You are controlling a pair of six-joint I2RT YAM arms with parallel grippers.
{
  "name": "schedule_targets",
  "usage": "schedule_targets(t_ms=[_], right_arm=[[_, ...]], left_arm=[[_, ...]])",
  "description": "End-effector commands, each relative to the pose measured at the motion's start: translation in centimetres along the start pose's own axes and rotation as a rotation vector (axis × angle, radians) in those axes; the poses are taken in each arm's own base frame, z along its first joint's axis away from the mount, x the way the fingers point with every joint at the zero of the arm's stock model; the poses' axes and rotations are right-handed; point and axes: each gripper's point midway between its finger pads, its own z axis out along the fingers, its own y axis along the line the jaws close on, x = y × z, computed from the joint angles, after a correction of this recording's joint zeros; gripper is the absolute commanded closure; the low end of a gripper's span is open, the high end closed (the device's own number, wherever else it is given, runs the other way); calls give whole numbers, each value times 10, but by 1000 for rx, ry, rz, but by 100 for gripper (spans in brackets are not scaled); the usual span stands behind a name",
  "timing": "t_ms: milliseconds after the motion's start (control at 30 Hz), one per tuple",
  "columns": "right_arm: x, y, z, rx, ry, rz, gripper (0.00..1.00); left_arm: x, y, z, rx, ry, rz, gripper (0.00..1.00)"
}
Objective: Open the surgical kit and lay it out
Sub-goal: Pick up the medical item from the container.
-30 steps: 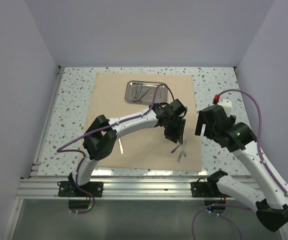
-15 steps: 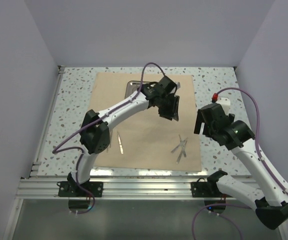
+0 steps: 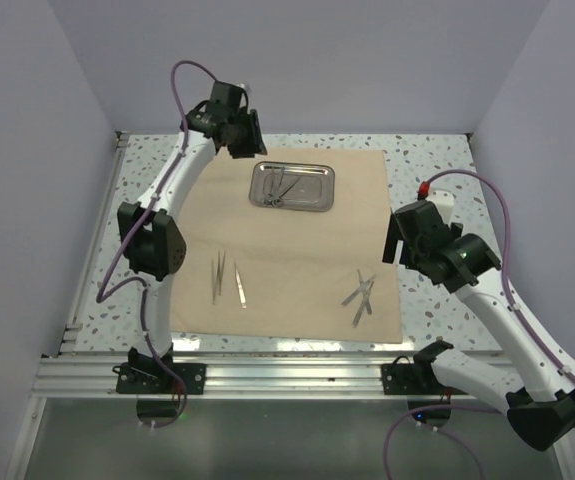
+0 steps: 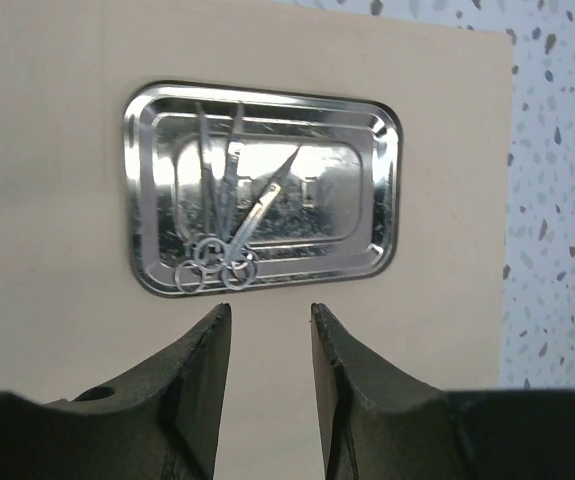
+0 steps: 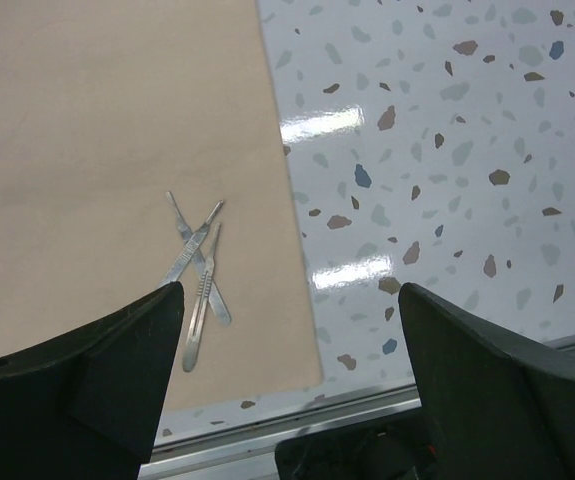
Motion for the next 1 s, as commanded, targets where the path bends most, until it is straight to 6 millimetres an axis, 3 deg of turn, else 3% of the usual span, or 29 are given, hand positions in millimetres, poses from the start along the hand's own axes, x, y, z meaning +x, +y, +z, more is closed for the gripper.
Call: schedule_targets(t_ms=[0, 33, 133, 300, 433, 467, 500, 533, 567, 667, 767, 967], right_arm=[[-21, 6, -4, -10, -60, 62, 7], [-21, 5, -4, -8, -59, 64, 7], [-20, 7, -4, -12, -52, 71, 7], [-13, 13, -1, -31, -19, 86, 7], [-3, 18, -1, -60, 23, 90, 8], [1, 16, -2, -54, 38, 85, 7], [4, 16, -3, -56, 50, 85, 7], [9, 14, -5, -57, 65, 87, 7], [12, 13, -6, -63, 70, 87, 7], [27, 6, -11, -67, 106, 93, 5], [42, 0, -14, -63, 135, 112, 5], [56, -8, -20, -61, 158, 131, 5]], left_arm=[[-35, 43, 7, -64, -83, 25, 59], [-44, 60, 8, -101, -99, 8, 59], [-56, 86, 14, -147, -120, -21, 61], [-64, 106, 24, -188, -149, -13, 61], [-70, 110, 30, -193, -192, 1, 60], [-63, 120, 34, -224, -187, 1, 58], [-66, 118, 28, -221, -209, 8, 56], [-73, 119, 28, -225, -246, 15, 51], [-67, 124, 31, -239, -240, 15, 43], [-81, 124, 28, -250, -293, 36, 36], [-87, 127, 39, -259, -292, 52, 35], [-76, 134, 66, -240, -257, 24, 38]])
